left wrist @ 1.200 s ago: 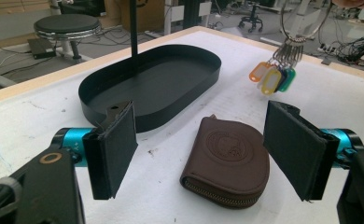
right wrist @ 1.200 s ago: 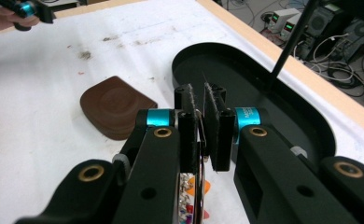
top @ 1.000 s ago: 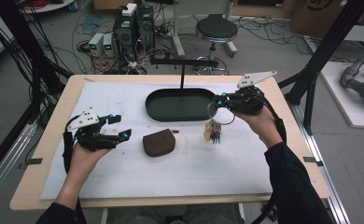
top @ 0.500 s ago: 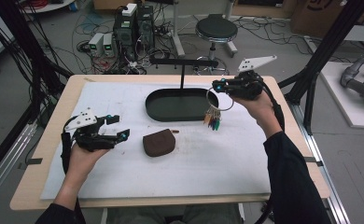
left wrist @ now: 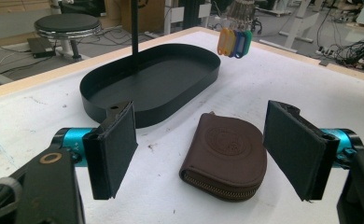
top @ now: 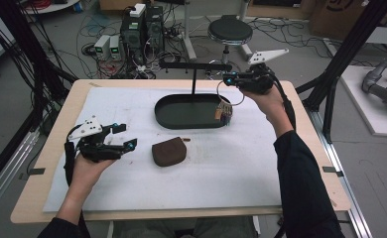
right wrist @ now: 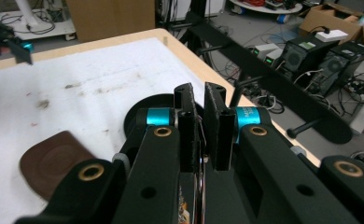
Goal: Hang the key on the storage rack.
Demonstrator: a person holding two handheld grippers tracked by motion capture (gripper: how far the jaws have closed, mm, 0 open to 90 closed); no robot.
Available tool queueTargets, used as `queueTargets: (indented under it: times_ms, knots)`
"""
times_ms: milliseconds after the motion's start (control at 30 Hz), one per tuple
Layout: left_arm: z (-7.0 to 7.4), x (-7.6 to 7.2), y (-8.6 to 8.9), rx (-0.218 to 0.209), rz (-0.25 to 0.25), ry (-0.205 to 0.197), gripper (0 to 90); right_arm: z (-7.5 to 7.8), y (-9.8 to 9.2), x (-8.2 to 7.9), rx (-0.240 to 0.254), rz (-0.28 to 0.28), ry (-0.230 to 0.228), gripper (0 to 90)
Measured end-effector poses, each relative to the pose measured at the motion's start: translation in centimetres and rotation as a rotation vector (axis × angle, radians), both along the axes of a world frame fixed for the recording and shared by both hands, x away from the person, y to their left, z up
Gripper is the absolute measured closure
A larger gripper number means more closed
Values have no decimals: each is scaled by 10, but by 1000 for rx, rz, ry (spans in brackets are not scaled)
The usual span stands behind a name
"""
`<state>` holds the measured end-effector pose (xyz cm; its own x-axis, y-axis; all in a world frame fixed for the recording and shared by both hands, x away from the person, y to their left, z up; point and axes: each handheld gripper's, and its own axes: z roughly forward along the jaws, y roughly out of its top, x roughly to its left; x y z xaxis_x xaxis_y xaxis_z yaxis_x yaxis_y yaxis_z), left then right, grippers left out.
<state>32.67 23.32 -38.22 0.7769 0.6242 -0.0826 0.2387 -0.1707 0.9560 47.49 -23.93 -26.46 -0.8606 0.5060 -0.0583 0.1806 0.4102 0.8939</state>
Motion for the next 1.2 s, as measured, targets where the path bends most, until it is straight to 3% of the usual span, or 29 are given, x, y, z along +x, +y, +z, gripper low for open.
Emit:
queueTargets:
  times_ms: [100, 333, 533, 1000, 1200]
  knots:
    - [-1, 1, 0, 4, -3, 4, 259, 3, 4, 9, 0, -12, -15, 848]
    - [-2, 0, 1, 5, -7, 6, 259, 2, 7, 24, 21, -50, -2, 848]
    - [-3, -1, 3, 2, 2, 5, 259, -8, 6, 40, 8, -113, 4, 848]
    - [-3, -3, 4, 4, -2, 0, 259, -21, 2, 56, 38, -254, 8, 848]
    - [-5, -3, 4, 13, -5, -6, 261, -27, 2, 60, 33, -277, 24, 848]
